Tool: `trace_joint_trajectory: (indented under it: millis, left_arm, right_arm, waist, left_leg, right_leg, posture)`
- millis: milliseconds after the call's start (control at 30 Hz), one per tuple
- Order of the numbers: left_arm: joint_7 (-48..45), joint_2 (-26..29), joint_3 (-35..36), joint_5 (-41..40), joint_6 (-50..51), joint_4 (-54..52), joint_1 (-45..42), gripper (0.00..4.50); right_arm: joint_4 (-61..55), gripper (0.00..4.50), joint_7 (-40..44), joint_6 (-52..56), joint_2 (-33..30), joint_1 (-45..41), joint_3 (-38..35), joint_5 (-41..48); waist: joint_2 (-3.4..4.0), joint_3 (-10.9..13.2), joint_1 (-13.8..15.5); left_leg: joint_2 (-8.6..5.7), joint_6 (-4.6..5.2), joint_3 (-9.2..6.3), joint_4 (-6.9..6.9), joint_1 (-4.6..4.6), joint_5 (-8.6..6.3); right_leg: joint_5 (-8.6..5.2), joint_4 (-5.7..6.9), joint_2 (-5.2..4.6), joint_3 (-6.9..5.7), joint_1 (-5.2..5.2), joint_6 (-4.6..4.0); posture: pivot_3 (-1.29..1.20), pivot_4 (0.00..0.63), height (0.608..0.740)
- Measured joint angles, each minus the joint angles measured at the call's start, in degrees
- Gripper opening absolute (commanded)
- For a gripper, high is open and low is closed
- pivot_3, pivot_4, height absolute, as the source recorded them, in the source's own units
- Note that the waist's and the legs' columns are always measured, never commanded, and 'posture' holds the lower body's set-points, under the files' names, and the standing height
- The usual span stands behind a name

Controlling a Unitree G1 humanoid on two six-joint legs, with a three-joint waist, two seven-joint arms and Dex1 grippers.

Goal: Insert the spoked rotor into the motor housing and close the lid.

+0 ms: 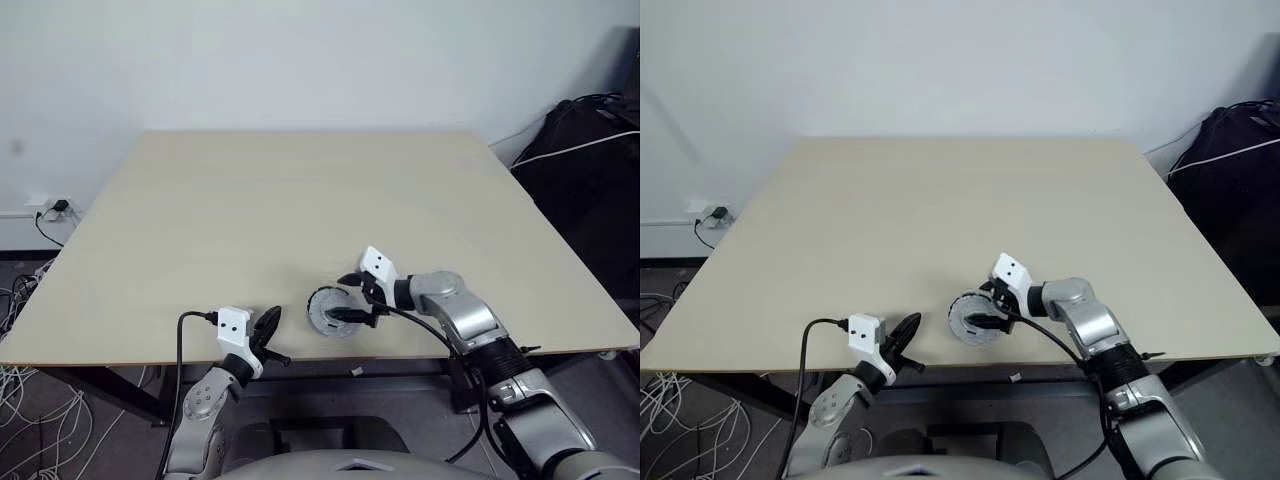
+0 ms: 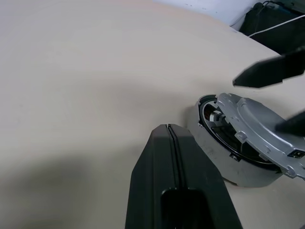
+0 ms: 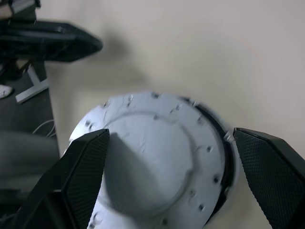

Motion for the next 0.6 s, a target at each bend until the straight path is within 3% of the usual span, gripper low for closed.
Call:
trace_joint_trajectory:
  millis: [600]
  left_arm:
    - [-0.10,0.03,0.04,-0.07,0.53,-0.38,0.01,0.00]
  right_arm:
    - [-5.21,4.48,1.17,-0.10,-0.66,2.74,1.34,-0.07]
  waist:
    - [0.00,0.00,0.06]
  left_leg:
    - [0.00,0.00,0.01,0.00,0.02,0.00]
  right_leg:
    - [0.00,0.01,0.00,0.01,0.01,-0.01]
  posture:
    - [0.00,0.000,0.740]
